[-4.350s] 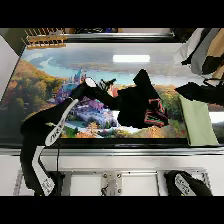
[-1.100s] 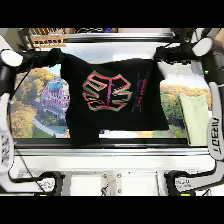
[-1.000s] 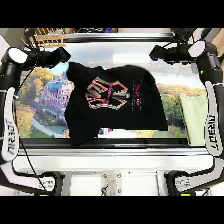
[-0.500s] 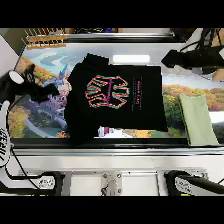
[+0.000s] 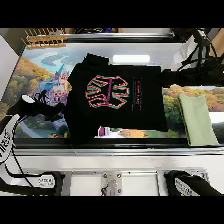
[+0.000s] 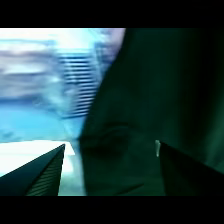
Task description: Fold the clothes and pants, and hang the long-sleeved shirts on hangers.
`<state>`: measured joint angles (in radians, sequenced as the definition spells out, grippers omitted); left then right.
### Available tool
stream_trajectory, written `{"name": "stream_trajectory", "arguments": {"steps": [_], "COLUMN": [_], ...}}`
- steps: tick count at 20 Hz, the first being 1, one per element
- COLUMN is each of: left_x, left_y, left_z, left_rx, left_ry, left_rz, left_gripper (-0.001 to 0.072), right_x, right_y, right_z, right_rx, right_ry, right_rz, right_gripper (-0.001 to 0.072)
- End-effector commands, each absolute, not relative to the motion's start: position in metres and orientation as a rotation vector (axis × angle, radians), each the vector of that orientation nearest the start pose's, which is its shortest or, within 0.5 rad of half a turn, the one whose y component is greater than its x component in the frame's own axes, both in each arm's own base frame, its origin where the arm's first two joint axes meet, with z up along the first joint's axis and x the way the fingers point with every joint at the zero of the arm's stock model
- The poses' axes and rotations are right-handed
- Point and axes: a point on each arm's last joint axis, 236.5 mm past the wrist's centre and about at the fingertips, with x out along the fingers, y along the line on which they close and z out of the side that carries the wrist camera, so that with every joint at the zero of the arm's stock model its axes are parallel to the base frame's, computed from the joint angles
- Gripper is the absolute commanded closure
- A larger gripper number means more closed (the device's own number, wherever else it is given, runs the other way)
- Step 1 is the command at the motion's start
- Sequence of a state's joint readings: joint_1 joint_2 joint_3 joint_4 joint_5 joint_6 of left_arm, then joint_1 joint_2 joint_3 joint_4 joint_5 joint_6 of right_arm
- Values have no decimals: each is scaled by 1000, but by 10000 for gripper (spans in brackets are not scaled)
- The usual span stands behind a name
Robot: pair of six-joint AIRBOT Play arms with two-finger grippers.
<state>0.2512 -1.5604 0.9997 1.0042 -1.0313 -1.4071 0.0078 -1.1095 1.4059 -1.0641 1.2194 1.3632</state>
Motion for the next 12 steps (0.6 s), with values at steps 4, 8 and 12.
{"name": "stream_trajectory", "arguments": {"steps": [4,8,12], "left_x": [377,380,356], "left_y": [-47,-43,-40], "left_z": [-121,-89,-68], "left_rx": [-653,-589,-444], "left_ry": [1445,1380,1396], "left_rz": [-119,-139,-162], "left_gripper": [567,698,697], "right_x": [372,338,259], "right_y": [113,62,-32], "right_z": [182,133,0], "right_rx": [180,276,676], "right_ry": [932,1096,1323], "right_rz": [485,329,-293], "right_gripper": [57,58,58]}}
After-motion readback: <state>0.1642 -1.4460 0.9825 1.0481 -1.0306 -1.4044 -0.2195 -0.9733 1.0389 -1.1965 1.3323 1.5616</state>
